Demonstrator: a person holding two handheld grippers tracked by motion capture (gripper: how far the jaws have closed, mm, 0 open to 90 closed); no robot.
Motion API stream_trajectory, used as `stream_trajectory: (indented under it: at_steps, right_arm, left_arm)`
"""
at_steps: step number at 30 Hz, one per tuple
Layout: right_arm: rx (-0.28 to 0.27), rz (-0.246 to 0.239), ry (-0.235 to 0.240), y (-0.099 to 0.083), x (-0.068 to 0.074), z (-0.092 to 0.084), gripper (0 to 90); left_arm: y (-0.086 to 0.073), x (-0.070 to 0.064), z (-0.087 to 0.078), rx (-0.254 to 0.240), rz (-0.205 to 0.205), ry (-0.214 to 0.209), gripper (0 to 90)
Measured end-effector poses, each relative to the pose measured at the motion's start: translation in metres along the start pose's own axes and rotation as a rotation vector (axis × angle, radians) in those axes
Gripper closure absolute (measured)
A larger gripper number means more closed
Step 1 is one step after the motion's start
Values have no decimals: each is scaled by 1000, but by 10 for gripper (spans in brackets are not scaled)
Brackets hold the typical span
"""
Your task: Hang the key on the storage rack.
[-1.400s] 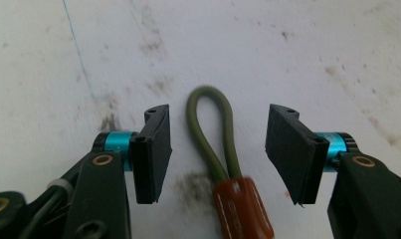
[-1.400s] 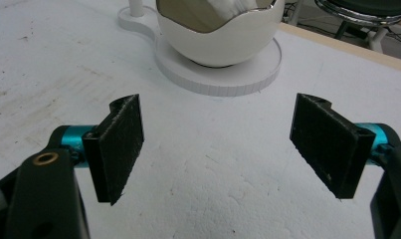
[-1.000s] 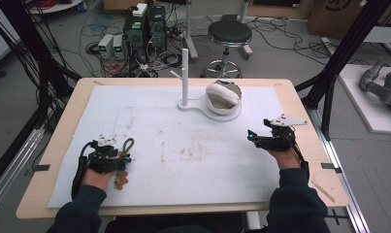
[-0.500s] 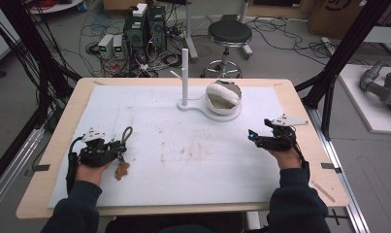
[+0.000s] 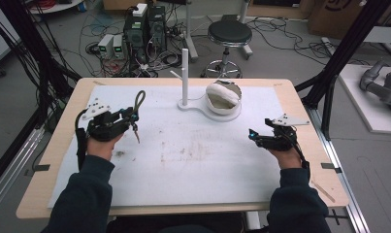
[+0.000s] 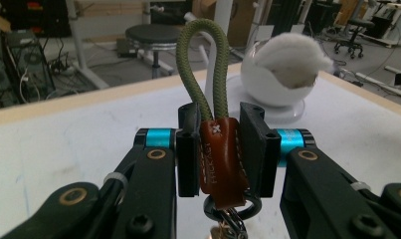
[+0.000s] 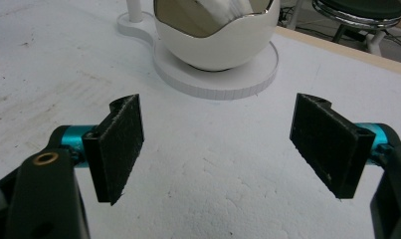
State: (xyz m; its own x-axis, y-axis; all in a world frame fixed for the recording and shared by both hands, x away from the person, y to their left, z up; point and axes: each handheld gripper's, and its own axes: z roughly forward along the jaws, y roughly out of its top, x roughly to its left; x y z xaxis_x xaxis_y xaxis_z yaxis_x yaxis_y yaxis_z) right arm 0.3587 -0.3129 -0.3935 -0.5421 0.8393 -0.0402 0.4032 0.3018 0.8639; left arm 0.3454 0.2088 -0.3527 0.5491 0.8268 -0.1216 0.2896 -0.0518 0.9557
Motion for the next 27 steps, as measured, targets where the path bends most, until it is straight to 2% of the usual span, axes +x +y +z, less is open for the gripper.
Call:
stream_trajectory:
  at_steps: [1, 2, 6, 7, 13, 18, 23, 27]
  right_arm:
    - [0, 2, -1, 0, 0, 0, 216]
    - [0, 2, -1, 0, 0, 0, 216]
    - [-4, 5, 3, 0, -1, 0, 216]
    - [-4, 5, 3, 0, -1, 0, 216]
    - [-7, 8, 5, 0, -1, 1, 216]
    - [-11, 11, 7, 0, -1, -1, 216]
    - [-17, 11, 8, 0, -2, -1, 216]
    - [-15, 15, 12, -1, -2, -1, 216]
  left_arm:
    - [10, -5, 8, -5, 17, -11, 704]
    - [10, -5, 8, -5, 17, -11, 704]
    - [31, -15, 28, -1, 62, -36, 705]
    - [31, -15, 28, -1, 62, -36, 705]
    - [56, -30, 51, -17, 96, -70, 706]
    - [73, -39, 76, 10, 136, -54, 706]
    - [80, -47, 95, 47, 167, -42, 706]
    - [82, -49, 110, 80, 168, -18, 706]
